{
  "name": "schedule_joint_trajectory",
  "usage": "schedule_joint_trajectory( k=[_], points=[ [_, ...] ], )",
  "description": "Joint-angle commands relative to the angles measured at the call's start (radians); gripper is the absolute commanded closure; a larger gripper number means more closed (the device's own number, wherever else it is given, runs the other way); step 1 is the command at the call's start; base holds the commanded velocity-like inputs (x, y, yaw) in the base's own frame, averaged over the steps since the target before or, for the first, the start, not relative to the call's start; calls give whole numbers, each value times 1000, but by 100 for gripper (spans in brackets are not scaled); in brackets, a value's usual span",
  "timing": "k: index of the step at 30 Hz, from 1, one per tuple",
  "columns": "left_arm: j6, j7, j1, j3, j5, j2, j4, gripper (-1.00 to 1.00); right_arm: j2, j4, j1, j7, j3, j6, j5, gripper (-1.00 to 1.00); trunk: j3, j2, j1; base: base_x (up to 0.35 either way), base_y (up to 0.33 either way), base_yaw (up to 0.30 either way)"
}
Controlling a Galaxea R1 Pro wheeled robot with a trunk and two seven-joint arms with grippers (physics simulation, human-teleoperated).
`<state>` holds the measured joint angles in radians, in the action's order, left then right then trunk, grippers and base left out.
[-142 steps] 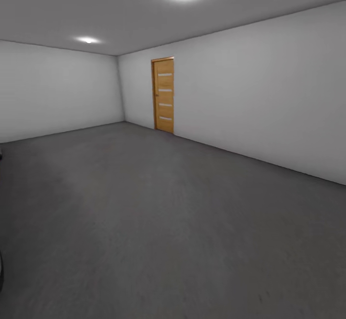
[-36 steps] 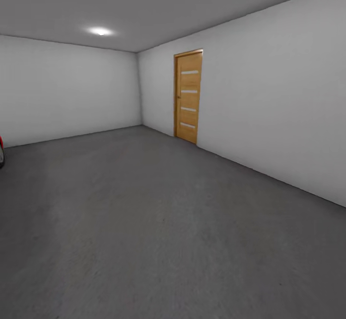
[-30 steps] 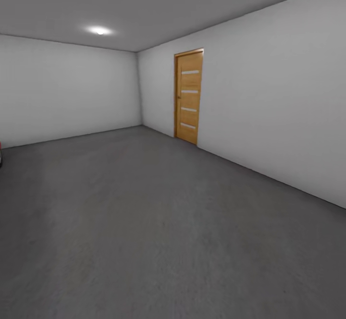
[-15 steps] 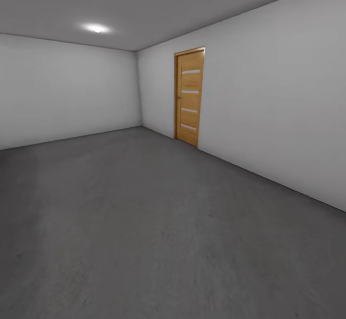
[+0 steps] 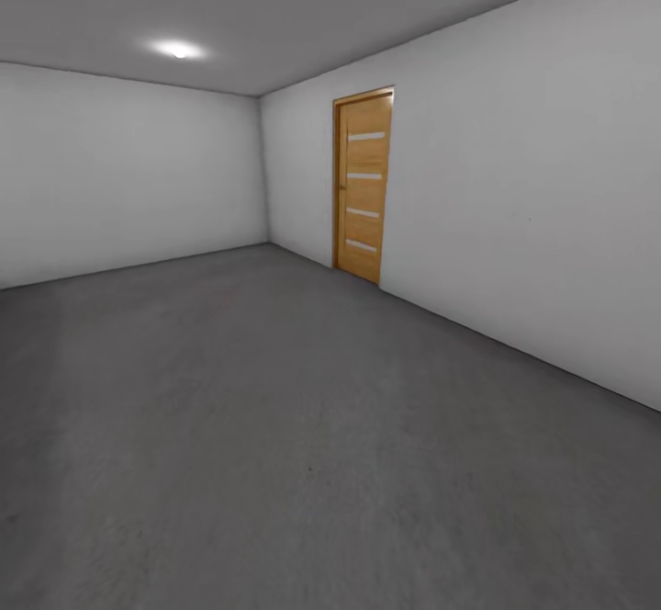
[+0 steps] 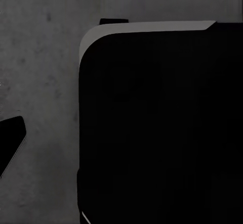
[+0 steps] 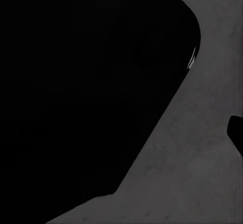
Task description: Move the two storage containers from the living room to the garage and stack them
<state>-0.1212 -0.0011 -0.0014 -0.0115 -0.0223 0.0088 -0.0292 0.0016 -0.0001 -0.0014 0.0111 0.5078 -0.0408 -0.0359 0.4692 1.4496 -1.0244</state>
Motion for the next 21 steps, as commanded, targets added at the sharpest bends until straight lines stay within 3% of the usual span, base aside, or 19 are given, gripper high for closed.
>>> schedule_joint_trajectory(
  k=[1, 21],
  points=[
    [-3, 0, 0, -1, -2, 0, 0, -100, 0, 0, 0, 1, 3, -3, -3, -100, 1, 0, -1, 322, 0, 0],
    [-3, 2, 0, -1, -2, -1, 0, -100, 0, 0, 0, -3, 3, -3, -8, -100, 1, 0, -1, 322, 0, 0]
  ],
)
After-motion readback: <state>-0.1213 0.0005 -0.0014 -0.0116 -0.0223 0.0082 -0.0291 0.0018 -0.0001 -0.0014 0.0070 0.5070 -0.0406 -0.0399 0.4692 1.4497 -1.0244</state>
